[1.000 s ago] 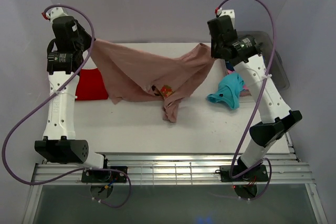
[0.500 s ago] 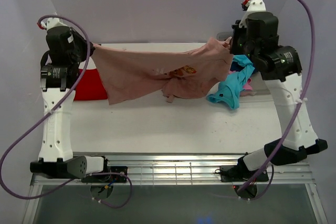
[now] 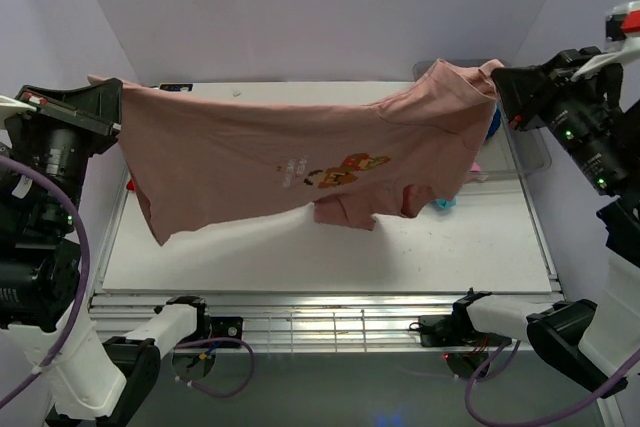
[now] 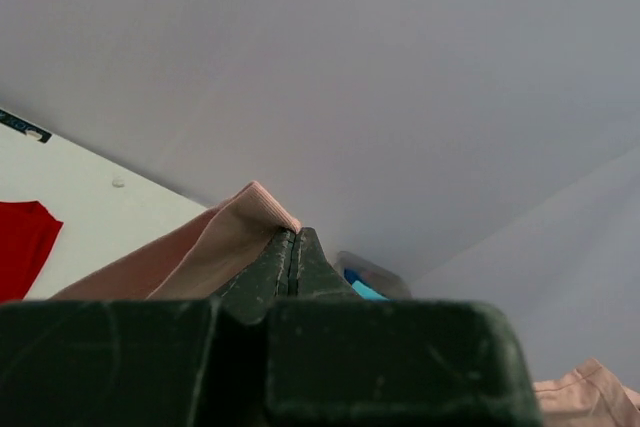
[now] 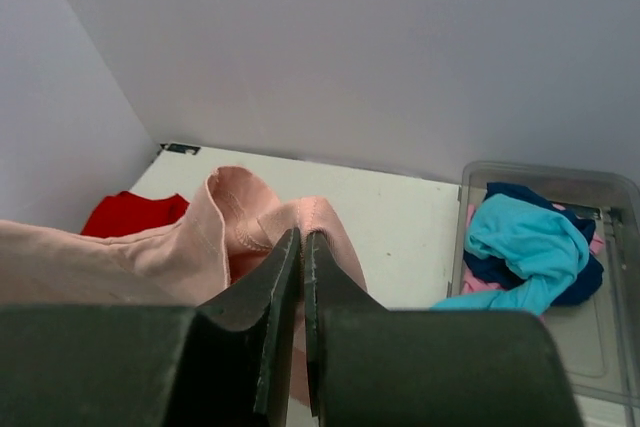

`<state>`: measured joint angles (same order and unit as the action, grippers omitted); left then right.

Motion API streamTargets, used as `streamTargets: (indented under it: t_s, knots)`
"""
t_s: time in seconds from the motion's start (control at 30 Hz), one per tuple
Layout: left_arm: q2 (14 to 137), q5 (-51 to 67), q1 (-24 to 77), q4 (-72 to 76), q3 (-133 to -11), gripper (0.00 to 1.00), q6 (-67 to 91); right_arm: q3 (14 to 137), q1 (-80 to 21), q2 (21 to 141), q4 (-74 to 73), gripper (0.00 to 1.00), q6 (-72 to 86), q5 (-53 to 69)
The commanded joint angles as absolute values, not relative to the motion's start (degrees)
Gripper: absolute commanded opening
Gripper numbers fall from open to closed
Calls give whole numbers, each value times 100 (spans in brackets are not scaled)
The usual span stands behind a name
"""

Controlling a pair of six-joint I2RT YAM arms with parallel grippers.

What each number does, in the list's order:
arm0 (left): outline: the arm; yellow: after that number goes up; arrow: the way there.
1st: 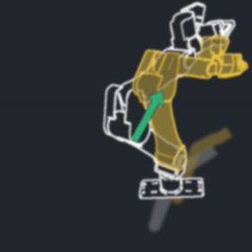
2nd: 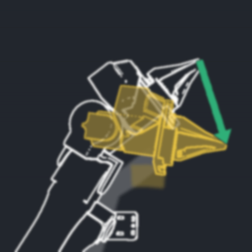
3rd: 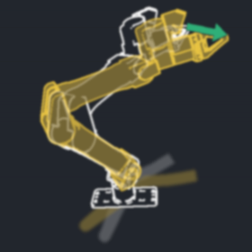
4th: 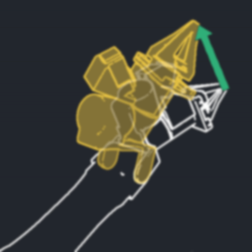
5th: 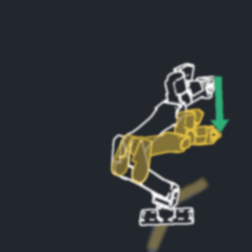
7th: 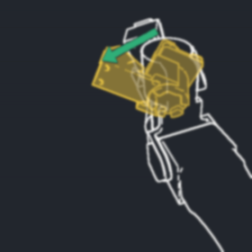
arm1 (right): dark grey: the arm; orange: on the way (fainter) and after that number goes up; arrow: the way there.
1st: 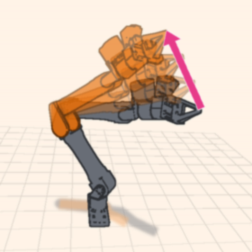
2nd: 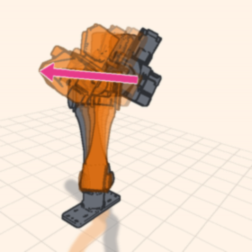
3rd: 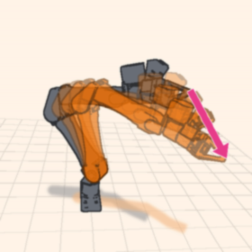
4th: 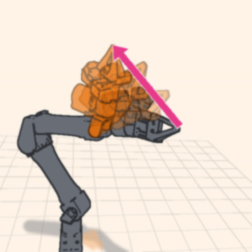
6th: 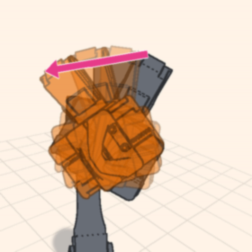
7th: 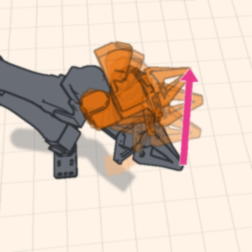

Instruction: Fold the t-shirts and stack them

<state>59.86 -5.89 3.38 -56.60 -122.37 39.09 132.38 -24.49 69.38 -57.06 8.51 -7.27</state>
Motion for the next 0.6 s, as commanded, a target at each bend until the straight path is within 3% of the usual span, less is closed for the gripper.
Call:
streamTargets:
  t_s: [0.0, 0.17, 0.33, 0.57]
  knots:
    - [6363, -212, 325, -6328, -12700, 0, 4034, 13386, -2452, 6794, -5310, 8, 1133, -308]
    - [6363, -26, 334, -6372, -12368, 0, 4105, 13167, -2452, 6706, -4843, 8, 1283, -334]
    - [6714, 544, 334, -6284, -11190, 0, 3736, 12543, -2452, 7091, -4860, 8, 1458, -62]
    - [8145, 545, 334, -6109, -11301, 0, 3454, 12525, -2452, 9085, -5511, 8, 1617, 466]
